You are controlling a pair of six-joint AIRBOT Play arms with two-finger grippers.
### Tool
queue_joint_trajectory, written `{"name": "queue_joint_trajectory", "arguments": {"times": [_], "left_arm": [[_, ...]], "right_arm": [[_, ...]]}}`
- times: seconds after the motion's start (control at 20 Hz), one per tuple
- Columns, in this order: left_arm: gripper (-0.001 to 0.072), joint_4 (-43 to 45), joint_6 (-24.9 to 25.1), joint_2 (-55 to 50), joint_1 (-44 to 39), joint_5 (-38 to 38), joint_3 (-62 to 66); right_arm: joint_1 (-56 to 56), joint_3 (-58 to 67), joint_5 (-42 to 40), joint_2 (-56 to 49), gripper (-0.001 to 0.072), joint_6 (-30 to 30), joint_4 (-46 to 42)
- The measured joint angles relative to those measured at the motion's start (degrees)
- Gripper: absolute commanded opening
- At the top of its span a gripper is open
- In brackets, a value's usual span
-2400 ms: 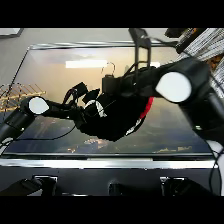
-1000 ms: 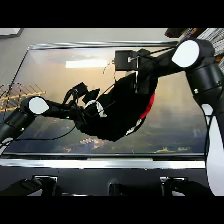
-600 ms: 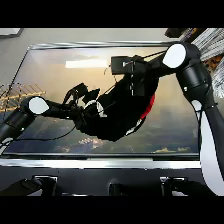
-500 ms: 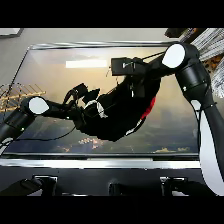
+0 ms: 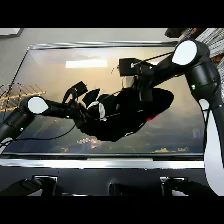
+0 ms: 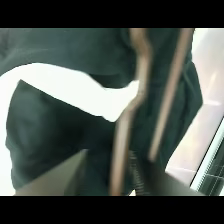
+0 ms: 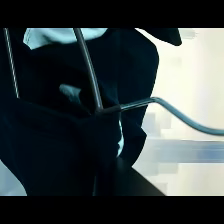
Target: Fold the clothes and pants, and hang the long-sleeved shirts on hangers.
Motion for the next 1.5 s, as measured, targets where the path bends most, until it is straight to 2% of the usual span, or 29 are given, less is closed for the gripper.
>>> {"name": "queue_joint_trajectory", "arguments": {"times": [0.05, 0.1, 0.15, 0.4, 0.55, 0.75, 0.9, 1.1, 1.5], "left_arm": [[0.0441, 0.1, -1.0, 0.0, 0.0, 0.1, 0.0], [0.0521, 0.1, -2.7, 0.0, 0.0, 0.3, 0.0], [0.0546, 0.7, -4.8, 0.0, 0.0, 0.5, 0.0], [0.0546, 5.0, -20.6, 0.6, 2.9, 1.3, -0.3], [0.0546, 4.0, -26.4, 1.6, 5.2, 4.7, -3.2], [0.0546, -0.1, -29.4, 2.6, 4.5, 12.3, -9.2], [0.0546, -1.1, -31.1, 3.0, 2.0, 17.4, -11.2], [0.0546, -1.8, -34.1, 3.5, 2.1, 22.2, -10.6], [0.0547, -4.4, -35.5, 3.7, 1.6, 24.1, -3.9]], "right_arm": [[-0.1, 0.0, 0.3, 0.4, 0.0029, 0.6, 0.1], [-0.1, 0.0, 0.7, 0.7, 0.0029, 1.4, -0.1], [-0.2, 0.0, 0.8, 1.1, 0.0029, 2.2, -0.3], [-0.2, 0.0, 1.0, 2.3, 0.0029, 8.3, -2.4], [-0.2, 0.0, 0.7, 2.6, 0.0029, 14.6, -4.2], [-0.2, 0.0, 0.2, 2.7, 0.0029, 21.9, -7.0], [-0.2, 0.0, -0.3, 2.8, 0.0029, 24.5, -8.5], [-0.3, 0.1, -0.9, 2.9, 0.0029, 26.1, -9.1], [-0.3, -0.1, 0.4, 2.7, 0.0029, 26.5, -5.6]]}}
